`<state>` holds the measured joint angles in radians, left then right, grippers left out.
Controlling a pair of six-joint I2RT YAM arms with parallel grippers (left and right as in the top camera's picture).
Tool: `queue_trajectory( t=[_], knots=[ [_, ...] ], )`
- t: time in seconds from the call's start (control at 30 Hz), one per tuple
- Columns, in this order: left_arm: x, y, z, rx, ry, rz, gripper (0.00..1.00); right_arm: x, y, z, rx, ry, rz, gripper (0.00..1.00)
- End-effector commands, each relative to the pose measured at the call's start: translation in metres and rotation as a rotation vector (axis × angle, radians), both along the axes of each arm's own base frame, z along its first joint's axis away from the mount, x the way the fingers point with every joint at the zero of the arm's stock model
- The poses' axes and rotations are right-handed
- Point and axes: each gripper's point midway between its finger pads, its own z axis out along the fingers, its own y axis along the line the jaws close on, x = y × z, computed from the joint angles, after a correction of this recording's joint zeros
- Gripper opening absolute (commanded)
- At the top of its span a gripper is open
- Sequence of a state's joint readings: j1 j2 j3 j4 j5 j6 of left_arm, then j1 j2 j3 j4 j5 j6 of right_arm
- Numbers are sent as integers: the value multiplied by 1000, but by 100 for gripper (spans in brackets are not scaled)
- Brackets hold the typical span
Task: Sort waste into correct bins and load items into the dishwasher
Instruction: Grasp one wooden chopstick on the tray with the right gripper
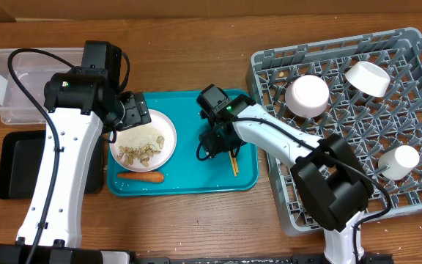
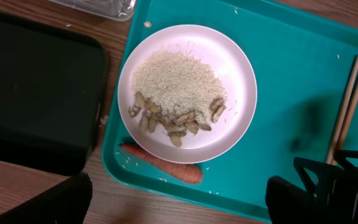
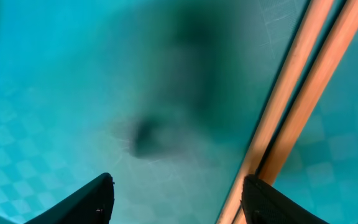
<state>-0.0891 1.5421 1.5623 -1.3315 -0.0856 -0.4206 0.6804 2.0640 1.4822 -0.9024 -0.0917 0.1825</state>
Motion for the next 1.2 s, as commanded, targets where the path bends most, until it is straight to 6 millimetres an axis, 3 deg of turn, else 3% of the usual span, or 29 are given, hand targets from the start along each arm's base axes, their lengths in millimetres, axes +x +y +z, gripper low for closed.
queue_trajectory(
  t=[0.0, 0.27, 0.37, 0.47, 0.73, 0.93, 1.07, 1.17],
  knots=[
    [1, 0, 5, -13, -16, 14, 91, -3, -7, -14, -31, 19, -9, 68],
    [1, 0, 5, -13, -16, 14, 91, -13, -15, -27, -51, 44, -13, 66],
    [1, 0, 5, -13, -14, 14, 91, -12, -15, -27, -49, 42, -13, 50],
    [1, 0, 5, -13, -13, 14, 91, -12, -15, -27, -50, 42, -17, 28],
    [0, 0, 5, -13, -12, 14, 91, -14, -26, -28, -104, 46, -66, 20],
    [0, 0, 5, -13, -13, 14, 91, -17, -27, -28, -107, 62, -69, 7],
    [0, 0, 5, -13, -13, 14, 91, -18, -26, -17, -113, 78, -94, 4],
    [0, 0, 5, -13, -13, 14, 91, -12, -22, 6, -93, 52, -94, 4]
  ],
)
